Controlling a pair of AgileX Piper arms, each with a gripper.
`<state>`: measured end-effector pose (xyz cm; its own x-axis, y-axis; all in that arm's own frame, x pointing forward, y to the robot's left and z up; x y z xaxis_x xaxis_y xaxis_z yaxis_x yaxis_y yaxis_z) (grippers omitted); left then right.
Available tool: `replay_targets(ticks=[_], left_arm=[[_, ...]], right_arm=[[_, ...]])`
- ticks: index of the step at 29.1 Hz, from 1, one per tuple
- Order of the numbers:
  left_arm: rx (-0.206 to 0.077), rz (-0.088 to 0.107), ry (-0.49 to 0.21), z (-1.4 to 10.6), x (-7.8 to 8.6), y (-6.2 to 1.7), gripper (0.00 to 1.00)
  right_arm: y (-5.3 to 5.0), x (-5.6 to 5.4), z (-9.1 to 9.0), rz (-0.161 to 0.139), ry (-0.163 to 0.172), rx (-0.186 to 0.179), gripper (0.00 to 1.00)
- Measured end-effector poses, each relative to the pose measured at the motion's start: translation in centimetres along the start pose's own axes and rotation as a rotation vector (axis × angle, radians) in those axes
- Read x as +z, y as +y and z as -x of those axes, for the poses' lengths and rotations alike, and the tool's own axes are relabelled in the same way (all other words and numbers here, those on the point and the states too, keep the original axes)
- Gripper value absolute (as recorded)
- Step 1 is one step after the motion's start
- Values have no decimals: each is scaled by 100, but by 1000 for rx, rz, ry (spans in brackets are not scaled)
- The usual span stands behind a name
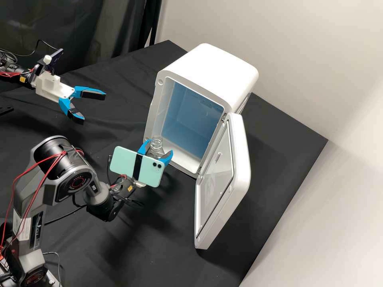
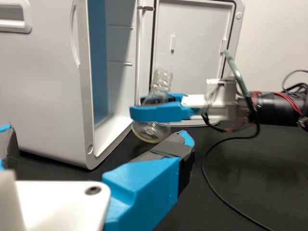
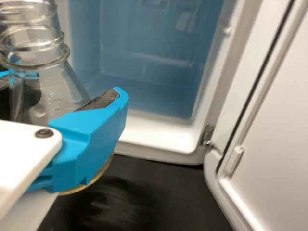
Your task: Place the flask in the incubator
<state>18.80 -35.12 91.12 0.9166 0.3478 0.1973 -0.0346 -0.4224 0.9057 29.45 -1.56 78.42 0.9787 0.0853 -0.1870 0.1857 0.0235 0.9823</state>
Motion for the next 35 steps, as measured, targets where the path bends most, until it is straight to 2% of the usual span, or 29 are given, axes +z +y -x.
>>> replay_targets(ticks=[6,9,18,22,29,35], left_arm=[[-5,-2,-16,-8,35,-11,100],[-7,-2,-20,-11,44,-14,100],[-8,-1,-26,-15,62,-19,100],[-7,0,-25,-15,61,-18,100],[-11,3,-22,-20,55,-26,100],[-16,5,-20,-26,49,-39,100]], right_arm=[[139,-37,-128,1,19,65,0],[162,-37,-180,-4,20,81,0],[265,-152,-360,-20,59,122,0],[269,-182,-408,-28,52,120,0],[249,-259,-473,-26,65,107,0],[257,-311,-530,-32,66,111,0]])
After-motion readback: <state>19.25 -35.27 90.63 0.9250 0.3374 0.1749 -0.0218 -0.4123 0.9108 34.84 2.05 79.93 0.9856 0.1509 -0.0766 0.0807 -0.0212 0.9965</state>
